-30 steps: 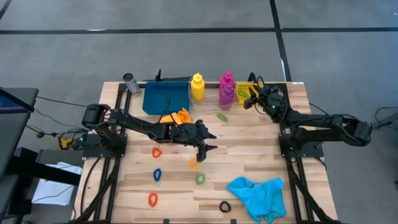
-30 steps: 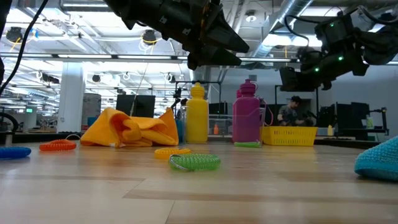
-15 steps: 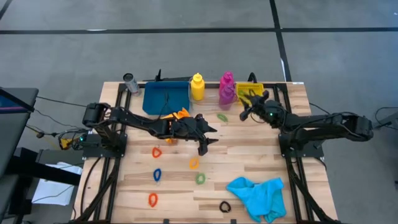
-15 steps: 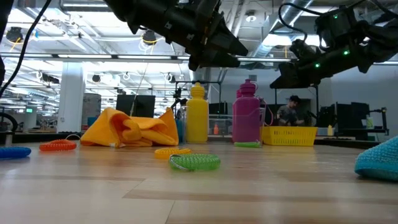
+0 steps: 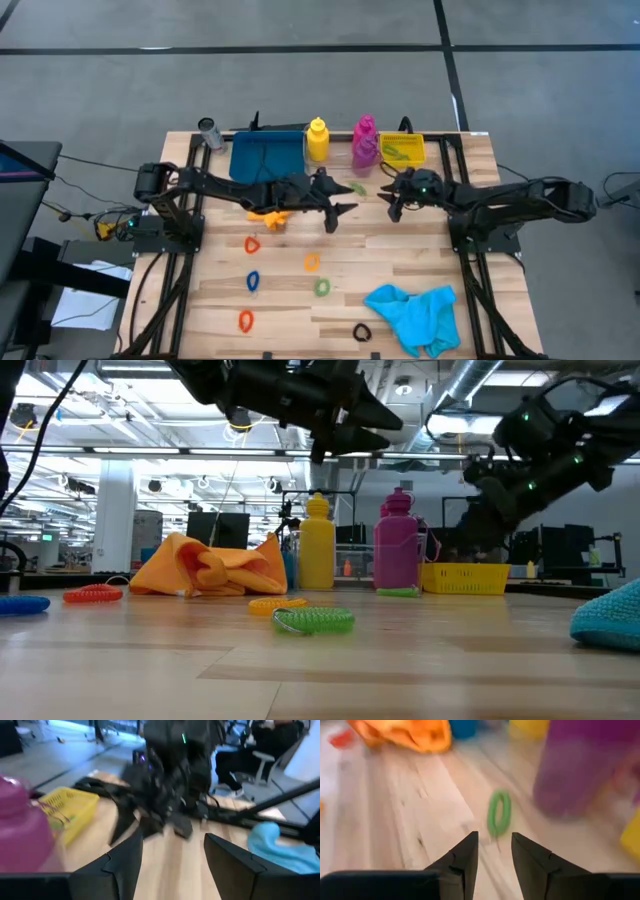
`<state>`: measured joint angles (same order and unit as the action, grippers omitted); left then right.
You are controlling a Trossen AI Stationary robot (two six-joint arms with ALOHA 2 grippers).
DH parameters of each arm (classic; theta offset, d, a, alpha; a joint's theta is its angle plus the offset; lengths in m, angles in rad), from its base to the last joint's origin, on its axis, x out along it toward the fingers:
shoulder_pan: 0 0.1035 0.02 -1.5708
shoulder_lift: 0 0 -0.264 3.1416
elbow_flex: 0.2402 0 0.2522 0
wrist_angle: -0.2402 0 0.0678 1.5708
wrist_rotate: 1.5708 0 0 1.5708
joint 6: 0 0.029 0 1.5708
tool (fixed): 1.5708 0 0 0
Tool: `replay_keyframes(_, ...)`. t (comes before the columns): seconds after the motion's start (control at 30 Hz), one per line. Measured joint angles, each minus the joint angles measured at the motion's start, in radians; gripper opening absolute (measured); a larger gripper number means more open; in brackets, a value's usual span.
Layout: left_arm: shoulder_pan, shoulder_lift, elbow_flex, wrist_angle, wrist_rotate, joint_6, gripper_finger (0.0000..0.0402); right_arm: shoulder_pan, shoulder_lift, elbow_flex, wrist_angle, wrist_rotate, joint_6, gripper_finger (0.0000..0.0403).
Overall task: Pick & Place Sports Items
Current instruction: Put the top green spring keychain into the yellow bin
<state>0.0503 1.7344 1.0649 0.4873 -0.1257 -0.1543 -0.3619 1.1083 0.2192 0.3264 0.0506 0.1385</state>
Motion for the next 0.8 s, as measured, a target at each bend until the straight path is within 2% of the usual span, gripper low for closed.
replay_keyframes(0.17, 0.036, 0.000, 0.000, 0.070, 0.000, 0.000, 0.0209, 0.111, 0.074, -0.076, 0.104, 0.225, 0.113, 0.0111)
replay_keyframes(0.37, 0.058, 0.000, 0.000, 0.091, 0.000, 0.000, 0.0209, 0.359, 0.114, -0.199, 0.330, 0.505, 0.213, 0.0111)
replay_keyframes(0.47, 0.062, 0.000, 0.000, 0.099, 0.000, 0.000, 0.0209, 0.479, 0.115, -0.211, 0.356, 0.620, 0.247, 0.0110)
replay_keyframes(0.63, 0.062, 0.000, 0.000, 0.133, 0.000, 0.000, 0.0209, 0.619, 0.132, -0.184, 0.370, 0.735, 0.269, 0.0105)
replay_keyframes(0.8, 0.059, 0.000, 0.000, 0.135, 0.000, -0.006, 0.0209, 0.631, 0.215, -0.142, 0.370, 0.765, 0.245, 0.0102)
